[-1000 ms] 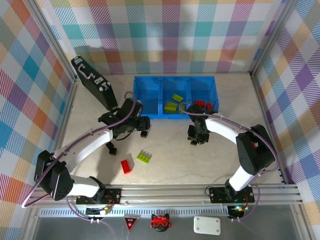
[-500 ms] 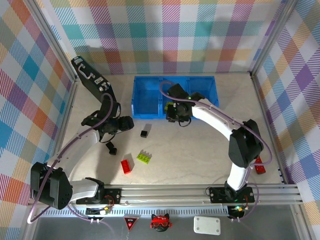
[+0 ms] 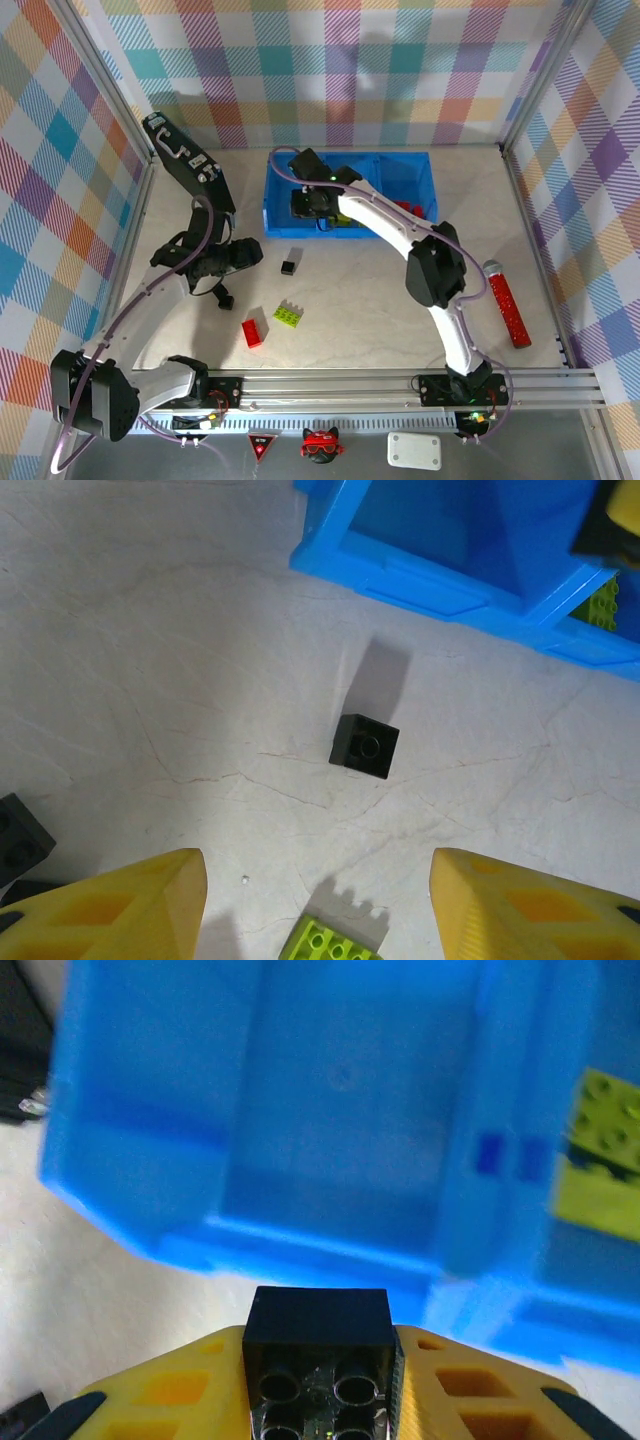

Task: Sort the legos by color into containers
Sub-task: Place the lego in the container.

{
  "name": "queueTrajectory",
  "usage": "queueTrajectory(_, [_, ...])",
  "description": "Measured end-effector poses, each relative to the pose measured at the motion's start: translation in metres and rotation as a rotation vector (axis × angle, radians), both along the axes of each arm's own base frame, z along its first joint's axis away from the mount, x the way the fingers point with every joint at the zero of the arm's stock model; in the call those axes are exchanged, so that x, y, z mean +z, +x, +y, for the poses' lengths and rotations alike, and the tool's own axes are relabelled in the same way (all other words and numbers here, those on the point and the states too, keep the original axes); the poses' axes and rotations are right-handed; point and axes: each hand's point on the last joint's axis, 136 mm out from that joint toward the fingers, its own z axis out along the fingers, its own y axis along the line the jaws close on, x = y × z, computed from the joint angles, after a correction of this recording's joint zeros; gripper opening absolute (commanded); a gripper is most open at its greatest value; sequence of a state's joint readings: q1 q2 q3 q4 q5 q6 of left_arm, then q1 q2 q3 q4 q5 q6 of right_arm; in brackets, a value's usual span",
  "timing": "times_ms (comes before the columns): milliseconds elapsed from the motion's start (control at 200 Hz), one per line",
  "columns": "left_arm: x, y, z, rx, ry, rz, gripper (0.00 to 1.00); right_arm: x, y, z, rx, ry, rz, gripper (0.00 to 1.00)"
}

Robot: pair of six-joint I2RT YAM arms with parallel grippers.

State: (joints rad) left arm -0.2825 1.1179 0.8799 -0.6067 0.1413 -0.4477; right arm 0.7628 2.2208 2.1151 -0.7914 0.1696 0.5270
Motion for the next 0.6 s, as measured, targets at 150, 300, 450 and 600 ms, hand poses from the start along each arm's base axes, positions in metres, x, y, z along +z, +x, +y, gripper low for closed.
queueTrajectory(150, [-0.002, -0.005, 0.001, 0.000, 0.000, 0.002, 0.61, -0.011, 0.020, 0.020, 0.027, -0.037, -0.052, 0.36])
queueTrajectory(300, [-0.005, -0.008, 0.002, 0.000, 0.003, 0.010, 0.61, -0.041, 0.031, 0.027, 0.044, -0.094, -0.056, 0.35])
queueTrajectory(450, [-0.008, -0.010, 0.003, 0.000, 0.005, 0.018, 0.61, -0.071, 0.031, 0.025, 0.060, -0.146, -0.025, 0.36])
queueTrajectory(600, [-0.011, -0.012, 0.003, 0.000, 0.007, 0.026, 0.61, -0.085, 0.029, 0.025, 0.066, -0.165, -0.004, 0.41])
